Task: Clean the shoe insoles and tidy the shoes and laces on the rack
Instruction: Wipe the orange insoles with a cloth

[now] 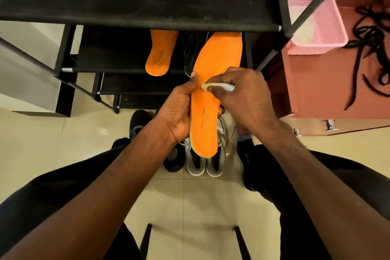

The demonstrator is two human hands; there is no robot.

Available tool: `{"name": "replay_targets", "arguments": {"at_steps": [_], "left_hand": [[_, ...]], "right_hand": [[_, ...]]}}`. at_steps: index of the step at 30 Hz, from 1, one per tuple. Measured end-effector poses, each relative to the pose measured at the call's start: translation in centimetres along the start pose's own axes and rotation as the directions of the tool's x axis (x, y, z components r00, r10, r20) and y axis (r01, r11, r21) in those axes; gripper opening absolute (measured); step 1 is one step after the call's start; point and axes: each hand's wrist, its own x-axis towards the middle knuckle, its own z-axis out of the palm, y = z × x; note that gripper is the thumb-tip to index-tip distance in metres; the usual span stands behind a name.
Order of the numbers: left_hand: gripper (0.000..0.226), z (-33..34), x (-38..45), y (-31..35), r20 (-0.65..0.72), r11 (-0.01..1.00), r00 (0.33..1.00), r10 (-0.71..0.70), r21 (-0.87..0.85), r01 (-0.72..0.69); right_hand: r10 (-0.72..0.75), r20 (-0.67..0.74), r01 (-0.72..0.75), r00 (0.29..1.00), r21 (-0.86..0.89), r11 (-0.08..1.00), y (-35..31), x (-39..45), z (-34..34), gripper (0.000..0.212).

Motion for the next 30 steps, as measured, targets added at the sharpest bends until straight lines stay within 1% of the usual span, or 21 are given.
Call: {"name": "replay_targets", "arguments": {"at_steps": [3,4,5,6,7,8,10,11,12,13,14,16,18,20,21,23,24,25,27,28,30], "left_hand": [[0.046,0.1,-0.6,-0.3,0.043,0.997,0.999,-0.029,0.069,0.026],[0.047,0.2,-0.7,-0.4,0.059,0.997,0.998,-0.035,0.073,0.031],[0.048,0.2,-0.8,-0.5,0.076,0.998,0.997,-0.033,0.064,0.028],[0.048,0.2,-0.8,-0.6,0.082,0.998,0.996,-0.021,0.056,0.016],[0.047,0.2,-0.8,-0.6,0.077,0.999,0.997,-0.011,0.052,0.007],[0.047,0.2,-0.8,-0.5,0.060,0.999,0.998,-0.001,0.054,-0.003],[0.046,-0.1,-0.8,-0.1,0.020,0.998,0.999,0.033,0.055,-0.034],[0.046,-0.3,-0.8,0.1,0.003,0.998,0.999,0.050,0.042,-0.050],[0.046,-0.4,-0.7,0.3,-0.019,0.998,0.998,0.063,0.029,-0.062],[0.046,-0.5,-0.7,0.4,-0.043,0.998,0.997,0.068,0.019,-0.067],[0.048,-0.7,-0.6,0.6,-0.055,0.997,0.995,0.081,0.011,-0.081],[0.053,-1.0,-0.7,1.0,-0.019,0.992,0.993,0.119,-0.031,-0.119],[0.052,-1.2,-0.8,1.5,-0.007,0.992,0.992,0.129,-0.015,-0.129],[0.048,-1.5,-1.0,1.9,-0.051,0.992,0.992,0.118,0.055,-0.116],[0.046,-1.7,-1.2,2.0,-0.065,0.991,0.992,0.108,0.087,-0.102],[0.043,-2.1,-1.3,2.0,-0.056,0.987,0.994,0.092,0.137,-0.084],[0.040,-2.3,-1.5,2.0,-0.043,0.985,0.995,0.093,0.151,-0.085],[0.037,-2.3,-1.6,2.0,-0.020,0.985,0.996,0.093,0.151,-0.088],[0.032,-2.4,-2.0,2.4,0.052,0.991,0.996,0.069,0.113,-0.075],[0.030,-2.4,-2.2,2.6,0.087,0.995,0.995,0.055,0.081,-0.062],[0.039,-2.7,-2.3,2.8,0.121,0.999,0.992,0.048,0.019,-0.051]], "right_hand": [[0.056,-0.209,-0.079,0.976,-0.102,0.992,0.7,0.7,-1.0,0.021],[0.087,-0.267,-0.123,0.960,-0.119,0.985,1.1,1.0,-1.4,0.022],[0.126,-0.304,-0.163,0.944,-0.101,0.981,1.5,1.2,-1.9,0.021],[0.161,-0.310,-0.186,0.937,-0.052,0.981,1.7,1.3,-2.1,0.020],[0.177,-0.283,-0.182,0.943,0.008,0.983,1.7,1.3,-2.1,0.019],[0.158,-0.227,-0.149,0.961,0.057,0.987,1.3,1.0,-1.8,0.019],[0.039,-0.072,-0.030,0.997,0.120,0.992,0.0,0.2,-0.7,0.019],[-0.011,-0.024,0.013,1.000,0.104,0.995,-0.6,-0.3,-0.2,0.019],[-0.028,-0.024,0.029,0.999,0.055,0.998,-0.9,-0.4,0.0,0.018],[-0.008,-0.064,0.008,0.998,0.000,1.000,-0.9,-0.3,0.0,0.019],[0.038,-0.121,-0.043,0.992,-0.046,0.998,-0.7,0.0,-0.4,0.020],[0.168,-0.213,-0.191,0.962,-0.094,0.977,0.1,0.5,-1.1,0.021],[0.279,-0.220,-0.293,0.935,-0.031,0.956,0.5,0.5,-1.1,0.018],[0.312,-0.183,-0.304,0.932,0.070,0.950,0.3,0.5,-0.7,0.014],[0.305,-0.187,-0.288,0.934,0.113,0.951,-0.1,0.5,-0.4,0.013],[0.261,-0.254,-0.216,0.931,0.193,0.957,-1.2,0.8,-0.3,0.013],[0.205,-0.276,-0.153,0.939,0.196,0.969,-1.6,0.9,-0.2,0.014],[0.124,-0.261,-0.081,0.957,0.169,0.982,-2.0,0.9,0.0,0.015],[-0.049,-0.131,0.061,0.990,0.087,0.994,-2.5,0.4,1.1,0.016],[-0.103,-0.071,0.108,0.992,0.061,0.992,-2.7,0.2,1.7,0.015],[-0.130,-0.019,0.131,0.991,0.084,0.988,-2.6,-0.1,2.4,0.013]]}}
